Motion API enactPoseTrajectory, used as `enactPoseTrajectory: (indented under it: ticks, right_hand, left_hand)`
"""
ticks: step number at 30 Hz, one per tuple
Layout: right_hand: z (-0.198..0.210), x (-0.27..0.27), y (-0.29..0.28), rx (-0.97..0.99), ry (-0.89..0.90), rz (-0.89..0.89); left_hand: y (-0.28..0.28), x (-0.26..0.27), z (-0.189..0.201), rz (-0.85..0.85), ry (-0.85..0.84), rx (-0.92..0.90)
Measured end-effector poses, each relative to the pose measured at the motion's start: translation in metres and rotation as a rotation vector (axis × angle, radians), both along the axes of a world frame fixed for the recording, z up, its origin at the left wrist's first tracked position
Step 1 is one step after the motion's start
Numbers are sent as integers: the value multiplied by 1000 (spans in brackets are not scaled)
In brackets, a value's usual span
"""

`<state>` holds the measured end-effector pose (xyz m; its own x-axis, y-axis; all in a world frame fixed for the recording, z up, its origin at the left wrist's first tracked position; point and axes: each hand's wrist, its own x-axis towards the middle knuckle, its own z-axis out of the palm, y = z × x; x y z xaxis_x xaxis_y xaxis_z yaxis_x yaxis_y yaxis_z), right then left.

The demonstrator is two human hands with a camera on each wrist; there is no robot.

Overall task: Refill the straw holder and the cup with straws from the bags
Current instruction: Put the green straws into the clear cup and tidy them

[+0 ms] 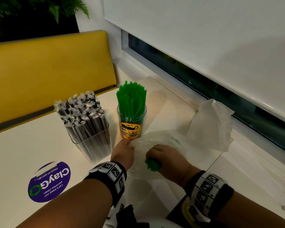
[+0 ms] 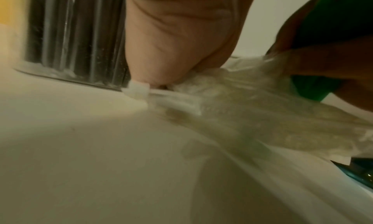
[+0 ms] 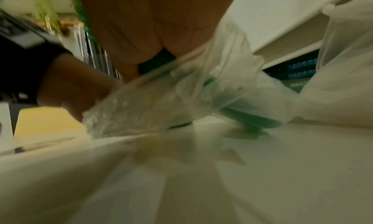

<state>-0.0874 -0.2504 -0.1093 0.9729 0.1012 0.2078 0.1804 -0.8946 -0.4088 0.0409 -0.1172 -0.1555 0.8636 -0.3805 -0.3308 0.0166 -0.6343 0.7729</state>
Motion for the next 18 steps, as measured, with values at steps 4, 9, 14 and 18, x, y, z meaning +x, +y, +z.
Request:
enactPoseTrajectory:
  ticks: [4,9,14,18]
  right_hand:
    - [31,-10,-4,405,-95,-270]
    - [112,1,-23,1106,-323,-577]
    - [188,27,-43,1263,-665,-522]
    - [199,75,-43,1132,-718,-606]
  left_hand:
    - [5,4,-2,11,-74,66]
    - [5,-3,-2,74,-43,82]
    - [-4,-27,26,49,-264,-249]
    - [-24,-28,66,133,-375,-445]
